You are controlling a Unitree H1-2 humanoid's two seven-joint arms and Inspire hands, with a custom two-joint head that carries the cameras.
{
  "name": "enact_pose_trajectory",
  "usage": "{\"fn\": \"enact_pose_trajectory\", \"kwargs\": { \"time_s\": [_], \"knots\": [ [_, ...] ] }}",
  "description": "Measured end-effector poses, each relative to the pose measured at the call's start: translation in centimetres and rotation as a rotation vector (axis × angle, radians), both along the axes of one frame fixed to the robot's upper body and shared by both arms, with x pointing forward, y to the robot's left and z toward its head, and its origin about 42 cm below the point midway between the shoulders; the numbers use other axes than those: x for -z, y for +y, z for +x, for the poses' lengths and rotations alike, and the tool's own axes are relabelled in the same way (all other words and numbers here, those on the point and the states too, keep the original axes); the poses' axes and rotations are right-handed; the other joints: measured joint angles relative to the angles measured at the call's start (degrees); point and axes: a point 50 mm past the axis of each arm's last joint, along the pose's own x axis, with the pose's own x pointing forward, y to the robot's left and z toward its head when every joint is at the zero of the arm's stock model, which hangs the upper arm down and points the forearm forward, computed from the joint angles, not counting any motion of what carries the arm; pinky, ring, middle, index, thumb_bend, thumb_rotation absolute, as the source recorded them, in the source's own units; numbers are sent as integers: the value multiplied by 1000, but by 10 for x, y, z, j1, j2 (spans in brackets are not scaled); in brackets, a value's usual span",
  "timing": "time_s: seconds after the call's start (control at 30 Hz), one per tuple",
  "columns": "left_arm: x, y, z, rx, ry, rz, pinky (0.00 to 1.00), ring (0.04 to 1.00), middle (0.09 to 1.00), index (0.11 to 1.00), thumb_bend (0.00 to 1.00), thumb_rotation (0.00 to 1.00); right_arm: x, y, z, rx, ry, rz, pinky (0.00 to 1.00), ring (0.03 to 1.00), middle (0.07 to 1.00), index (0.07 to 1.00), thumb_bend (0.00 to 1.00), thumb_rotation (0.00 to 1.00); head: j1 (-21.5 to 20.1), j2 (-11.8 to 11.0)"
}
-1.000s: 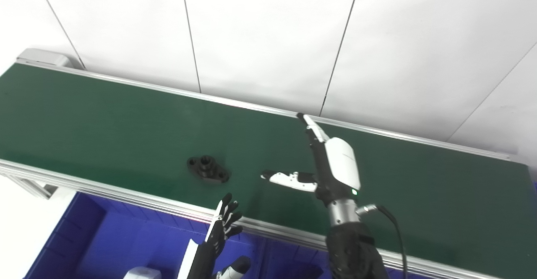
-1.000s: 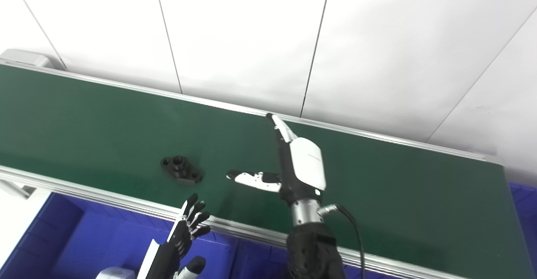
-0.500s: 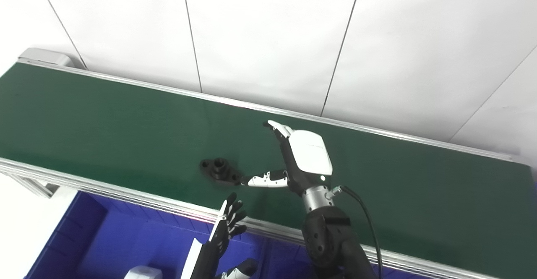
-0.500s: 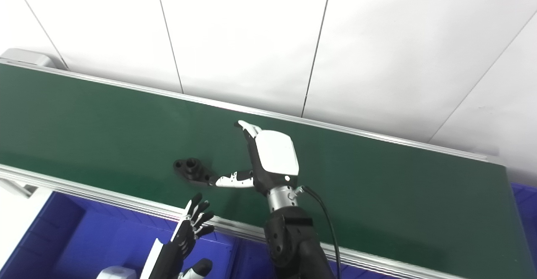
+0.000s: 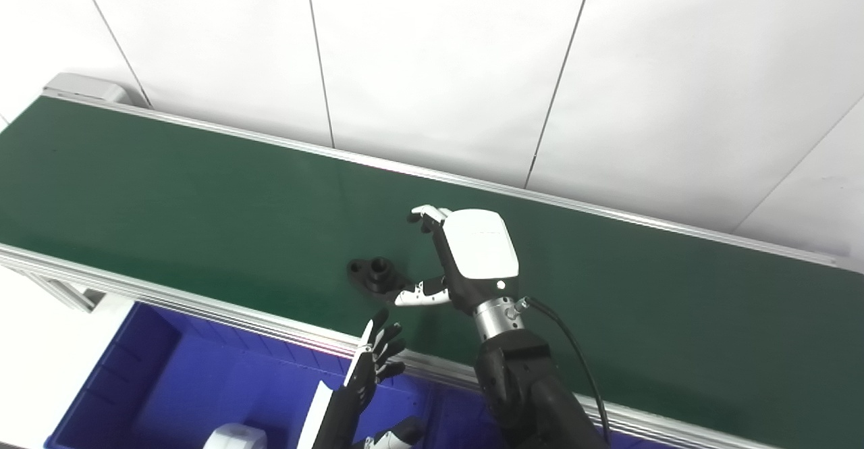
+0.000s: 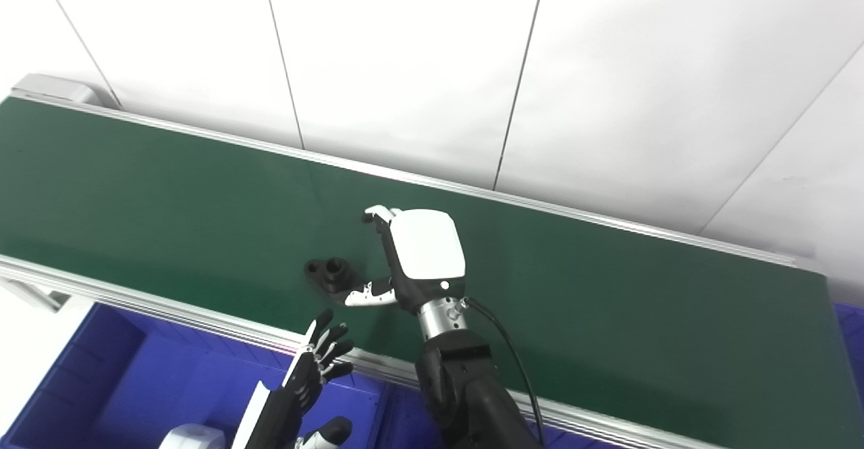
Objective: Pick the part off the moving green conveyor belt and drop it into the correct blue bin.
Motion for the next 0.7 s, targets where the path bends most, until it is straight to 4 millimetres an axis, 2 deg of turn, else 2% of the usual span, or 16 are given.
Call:
{"fn": "enact_pose_trajectory", "kwargs": {
  "time_s": [0.2, 0.3, 0.43, 0.53, 0.57, 0.6, 0.63, 0.7],
  "knots": [
    [-2, 0, -1, 1, -4, 1, 792, 894, 951, 1000, 696, 793, 8, 3, -2, -12, 24, -14, 331, 446, 616, 696, 868, 396, 5, 4],
    [-4, -1, -2, 3, -10, 9, 791, 892, 949, 1000, 703, 784, 15, 5, -3, -20, 45, -29, 332, 449, 616, 693, 871, 381, 10, 5],
    [-5, -1, -2, -2, -11, 10, 790, 888, 946, 1000, 711, 774, 26, 3, -2, -16, 73, -34, 286, 410, 594, 667, 817, 341, 18, 8],
    [-6, -1, -3, -4, -15, 17, 788, 884, 944, 1000, 732, 788, 35, 2, -2, -18, 91, -30, 152, 223, 403, 603, 711, 243, 25, 11],
    [-7, -1, -3, -7, -17, 21, 788, 884, 943, 1000, 732, 788, 38, 1, -2, -18, 95, -25, 149, 217, 397, 601, 706, 238, 25, 11],
    [-8, 0, -3, -11, -19, 26, 786, 884, 943, 1000, 729, 790, 42, 0, -2, -22, 102, -25, 137, 203, 370, 537, 592, 184, 27, 13],
    [-8, 0, -4, -13, -20, 27, 785, 884, 943, 1000, 730, 790, 45, -1, -2, -24, 97, -20, 132, 198, 355, 515, 553, 165, 27, 13],
    [-9, -1, -4, -12, -21, 31, 789, 884, 943, 1000, 733, 792, 48, -2, 1, -32, 95, -27, 129, 192, 317, 495, 520, 148, 30, 14]
  ]
}}
